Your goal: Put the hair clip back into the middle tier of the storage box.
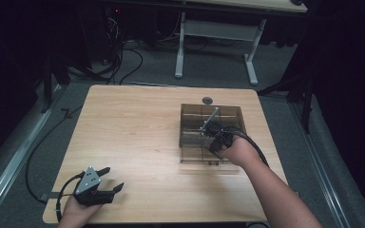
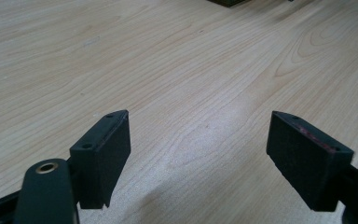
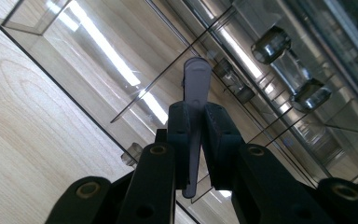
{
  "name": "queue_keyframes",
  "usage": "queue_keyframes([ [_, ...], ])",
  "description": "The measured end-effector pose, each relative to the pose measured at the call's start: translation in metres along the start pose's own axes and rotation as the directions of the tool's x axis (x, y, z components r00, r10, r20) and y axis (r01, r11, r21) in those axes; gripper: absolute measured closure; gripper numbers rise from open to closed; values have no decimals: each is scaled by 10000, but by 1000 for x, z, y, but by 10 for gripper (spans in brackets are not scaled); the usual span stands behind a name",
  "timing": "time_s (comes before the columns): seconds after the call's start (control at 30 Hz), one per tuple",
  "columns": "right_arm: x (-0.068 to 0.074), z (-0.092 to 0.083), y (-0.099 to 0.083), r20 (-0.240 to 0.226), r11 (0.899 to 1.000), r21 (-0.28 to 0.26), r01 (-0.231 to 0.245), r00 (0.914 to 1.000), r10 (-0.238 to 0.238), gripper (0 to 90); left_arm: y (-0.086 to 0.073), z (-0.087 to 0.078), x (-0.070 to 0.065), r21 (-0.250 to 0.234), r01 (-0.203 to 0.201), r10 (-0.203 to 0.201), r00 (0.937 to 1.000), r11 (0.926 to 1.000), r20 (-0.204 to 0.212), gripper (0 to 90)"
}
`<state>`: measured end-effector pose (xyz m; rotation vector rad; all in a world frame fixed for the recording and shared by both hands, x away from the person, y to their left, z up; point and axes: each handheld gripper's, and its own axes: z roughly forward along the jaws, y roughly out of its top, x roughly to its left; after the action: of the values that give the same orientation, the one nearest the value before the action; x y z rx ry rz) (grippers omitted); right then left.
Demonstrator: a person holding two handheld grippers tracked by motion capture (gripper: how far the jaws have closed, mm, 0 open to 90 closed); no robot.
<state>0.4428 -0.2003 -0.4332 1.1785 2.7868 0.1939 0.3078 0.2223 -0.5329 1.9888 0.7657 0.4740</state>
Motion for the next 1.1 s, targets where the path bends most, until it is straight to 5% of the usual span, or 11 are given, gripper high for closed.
queue_keyframes([
  [0.27, 2, 7, -3, -91, 9996, 95, -259, 9996, 260, 816, 0, 0, 0, 2, -6, 6, 10000, 10000, 0, 222],
  [0.67, 2, 17, -2, -71, 9998, 182, 89, 9999, -87, 811, 0, 0, 0, 5, -12, 12, 10000, 10000, 6, 222],
  [0.8, 3, 19, -1, -64, 9997, 241, -26, 10000, 28, 773, 0, 0, 0, 1, -9, 9, 10000, 10000, 10, 222],
  [0.83, 4, 18, 0, -148, 9989, 272, -384, 9991, 388, 763, 0, 0, 0, 4, -12, 12, 10000, 10000, 11, 222],
  [1.1, 1, 9, -3, -197, 9987, 16, -515, 9985, 516, 750, 0, 0, 0, 24, -26, 26, 10000, 10000, 31, 222],
])
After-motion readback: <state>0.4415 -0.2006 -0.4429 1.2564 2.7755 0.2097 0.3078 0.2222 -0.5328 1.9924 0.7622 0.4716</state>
